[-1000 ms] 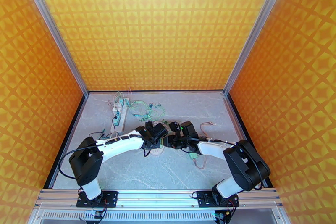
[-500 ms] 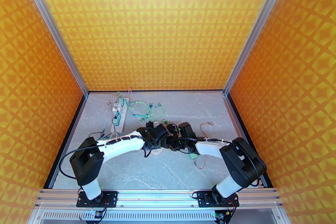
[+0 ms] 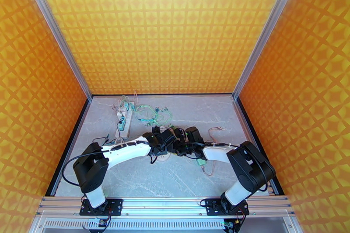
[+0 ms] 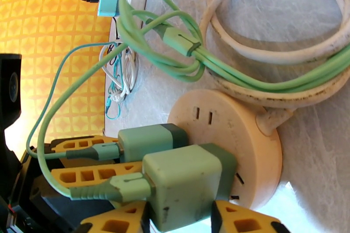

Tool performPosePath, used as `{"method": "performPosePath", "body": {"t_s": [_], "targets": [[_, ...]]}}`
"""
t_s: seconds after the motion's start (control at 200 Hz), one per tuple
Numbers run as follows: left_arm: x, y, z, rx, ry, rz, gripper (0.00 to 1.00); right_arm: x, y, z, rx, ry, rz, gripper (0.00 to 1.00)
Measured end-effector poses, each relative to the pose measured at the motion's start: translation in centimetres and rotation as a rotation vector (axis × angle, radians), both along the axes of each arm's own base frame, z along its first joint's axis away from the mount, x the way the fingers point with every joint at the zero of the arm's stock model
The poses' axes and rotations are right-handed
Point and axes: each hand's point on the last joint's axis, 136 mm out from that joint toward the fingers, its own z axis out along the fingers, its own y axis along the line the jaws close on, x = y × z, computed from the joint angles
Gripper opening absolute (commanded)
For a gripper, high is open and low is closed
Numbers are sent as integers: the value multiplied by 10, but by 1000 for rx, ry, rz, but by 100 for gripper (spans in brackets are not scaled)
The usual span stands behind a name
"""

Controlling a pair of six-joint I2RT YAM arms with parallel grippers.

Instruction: Pull the plug off the socket

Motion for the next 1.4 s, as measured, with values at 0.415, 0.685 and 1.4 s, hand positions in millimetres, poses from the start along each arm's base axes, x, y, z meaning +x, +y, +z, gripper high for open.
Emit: {"method": "performPosePath", "body": {"t_s": [0.415,0.685,1.4], "targets": [[-1,-2,2,124,-2,-39,1,0,1,-3,2,-3,38,39],[-4,10,3,41,-14,3,0,-1,6,-3,-4,-17,64,39],[-7,8,6,163,10,-16,0,-3,13,-3,-26,-13,102,39]]}}
